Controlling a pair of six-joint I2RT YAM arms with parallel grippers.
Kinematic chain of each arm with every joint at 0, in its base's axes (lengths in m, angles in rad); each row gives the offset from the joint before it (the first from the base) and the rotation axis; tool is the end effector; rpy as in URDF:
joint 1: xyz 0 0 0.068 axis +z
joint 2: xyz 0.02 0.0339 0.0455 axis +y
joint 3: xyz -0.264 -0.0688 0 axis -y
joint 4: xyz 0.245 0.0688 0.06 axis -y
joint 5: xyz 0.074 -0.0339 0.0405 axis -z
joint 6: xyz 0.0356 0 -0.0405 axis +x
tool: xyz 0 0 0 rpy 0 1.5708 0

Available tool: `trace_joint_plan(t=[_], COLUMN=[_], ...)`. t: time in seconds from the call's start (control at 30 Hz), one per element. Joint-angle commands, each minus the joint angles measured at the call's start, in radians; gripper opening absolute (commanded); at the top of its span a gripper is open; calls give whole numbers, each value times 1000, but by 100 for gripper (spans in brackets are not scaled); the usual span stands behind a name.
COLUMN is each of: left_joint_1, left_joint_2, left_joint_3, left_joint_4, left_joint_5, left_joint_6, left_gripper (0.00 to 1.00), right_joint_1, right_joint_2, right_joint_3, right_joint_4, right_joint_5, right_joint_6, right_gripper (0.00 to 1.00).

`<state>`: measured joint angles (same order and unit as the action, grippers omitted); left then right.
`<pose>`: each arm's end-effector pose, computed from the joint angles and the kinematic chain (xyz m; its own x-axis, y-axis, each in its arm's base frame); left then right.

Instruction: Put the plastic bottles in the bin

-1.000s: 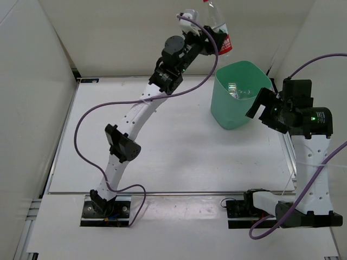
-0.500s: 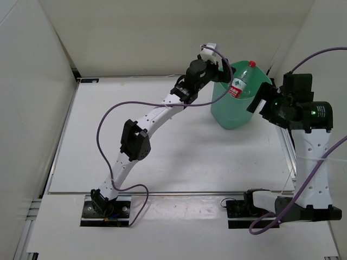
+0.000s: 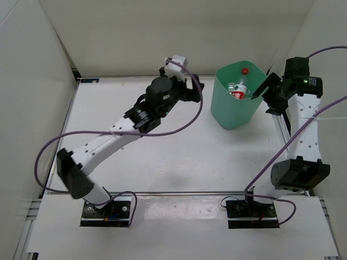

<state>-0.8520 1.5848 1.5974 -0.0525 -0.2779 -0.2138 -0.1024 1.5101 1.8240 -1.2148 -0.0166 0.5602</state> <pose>0.2550 -0.2766 0.4362 -0.1409 -0.1488 -0.9788 0.5253 0.8268 -0.2013 0.2851 -0.0287 0.4238 -0.6117 0.5969 -0.5191 0.4922 0.8009 0.3409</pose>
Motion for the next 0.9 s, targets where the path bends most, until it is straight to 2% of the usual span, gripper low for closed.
trace_joint_plan(t=[0.0,0.03,0.13,0.33,0.37,0.47,0.53,0.6,0.7,0.87], left_joint_1=[8,8,8,8,8,17,18,27,27,27], left_joint_2=[-171,-201,-297,-394,-407,-417,-427,-436,-445,-476], left_joint_3=[-160,-225,-325,-416,-416,-416,-407,-407,-407,-425], left_joint_4=[-90,-101,-160,-250,-259,-285,-294,-303,-322,-331], left_joint_5=[-130,-144,-193,-236,-251,-279,-291,-300,-310,-310], left_joint_6=[27,27,27,7,7,7,16,16,16,-7], left_gripper=[100,100,100,100,100,100,100,100,100,100], right_joint_1=[-72,-83,-94,-94,-94,-103,-103,-103,-103,-103], right_joint_2=[42,58,142,277,291,309,299,289,248,128], right_joint_3=[46,46,55,153,165,166,137,103,57,-15], right_joint_4=[115,132,194,213,213,213,213,213,213,195], right_joint_5=[-153,-222,-296,-318,-318,-318,-309,-309,-330,-339], right_joint_6=[81,93,119,147,147,168,178,178,201,236], right_gripper=[79,74,67,59,51,39,33,22,13,8])
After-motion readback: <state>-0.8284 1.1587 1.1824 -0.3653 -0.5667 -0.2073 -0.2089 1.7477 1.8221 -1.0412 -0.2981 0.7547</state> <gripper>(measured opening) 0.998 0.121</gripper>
